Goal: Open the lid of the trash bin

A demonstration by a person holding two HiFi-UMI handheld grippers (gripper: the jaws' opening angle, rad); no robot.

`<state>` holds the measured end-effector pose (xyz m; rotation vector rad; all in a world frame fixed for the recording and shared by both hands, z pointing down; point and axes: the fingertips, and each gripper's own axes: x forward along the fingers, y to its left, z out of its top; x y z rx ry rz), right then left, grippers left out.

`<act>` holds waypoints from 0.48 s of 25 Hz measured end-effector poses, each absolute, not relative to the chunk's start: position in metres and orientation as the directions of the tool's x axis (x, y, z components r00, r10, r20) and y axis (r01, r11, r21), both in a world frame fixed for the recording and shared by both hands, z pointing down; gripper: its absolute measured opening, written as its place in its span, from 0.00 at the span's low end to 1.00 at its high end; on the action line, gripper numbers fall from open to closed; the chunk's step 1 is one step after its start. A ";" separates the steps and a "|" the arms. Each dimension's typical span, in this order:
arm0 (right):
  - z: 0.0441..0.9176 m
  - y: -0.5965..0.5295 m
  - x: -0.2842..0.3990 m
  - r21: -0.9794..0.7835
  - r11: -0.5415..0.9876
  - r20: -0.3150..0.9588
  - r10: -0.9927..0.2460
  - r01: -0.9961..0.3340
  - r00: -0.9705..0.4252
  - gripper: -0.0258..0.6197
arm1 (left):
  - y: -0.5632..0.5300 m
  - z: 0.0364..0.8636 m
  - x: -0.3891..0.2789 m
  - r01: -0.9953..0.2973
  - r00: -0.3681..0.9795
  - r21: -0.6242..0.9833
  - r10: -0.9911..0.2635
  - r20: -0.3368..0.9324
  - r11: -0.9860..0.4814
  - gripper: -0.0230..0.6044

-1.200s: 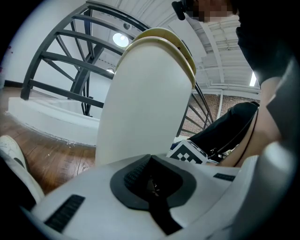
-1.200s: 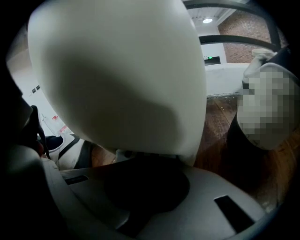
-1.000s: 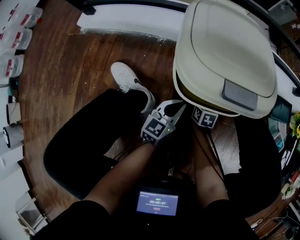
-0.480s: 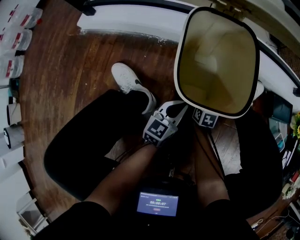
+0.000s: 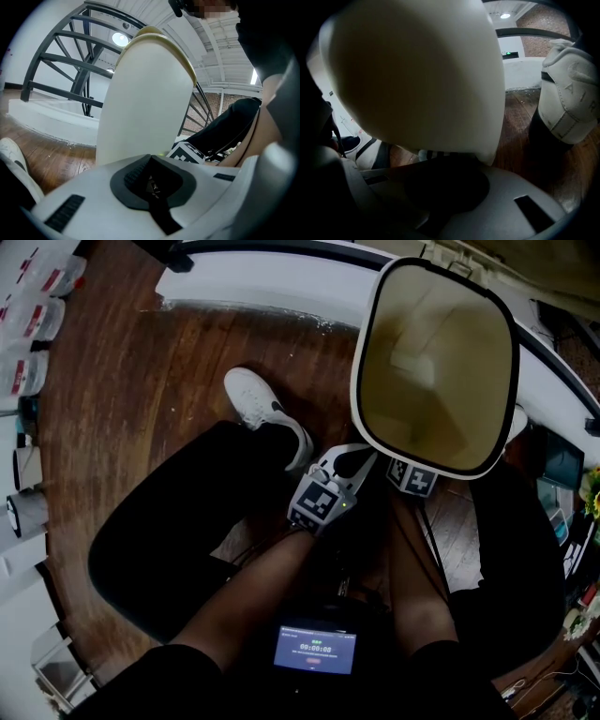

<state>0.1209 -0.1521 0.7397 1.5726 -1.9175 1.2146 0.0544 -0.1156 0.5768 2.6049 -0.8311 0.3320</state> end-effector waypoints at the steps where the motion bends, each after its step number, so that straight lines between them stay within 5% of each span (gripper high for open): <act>1: 0.740 -0.152 0.122 -0.373 0.002 0.742 -0.600 -0.928 -0.300 0.05 | -0.116 0.576 0.055 -0.594 0.798 0.287 -0.506 0.328 -0.751 0.10; 12: 0.756 -0.136 0.114 -0.438 -0.032 0.762 -0.543 -0.898 -0.352 0.05 | -0.115 0.578 0.052 -0.599 0.792 0.295 -0.498 0.353 -0.744 0.10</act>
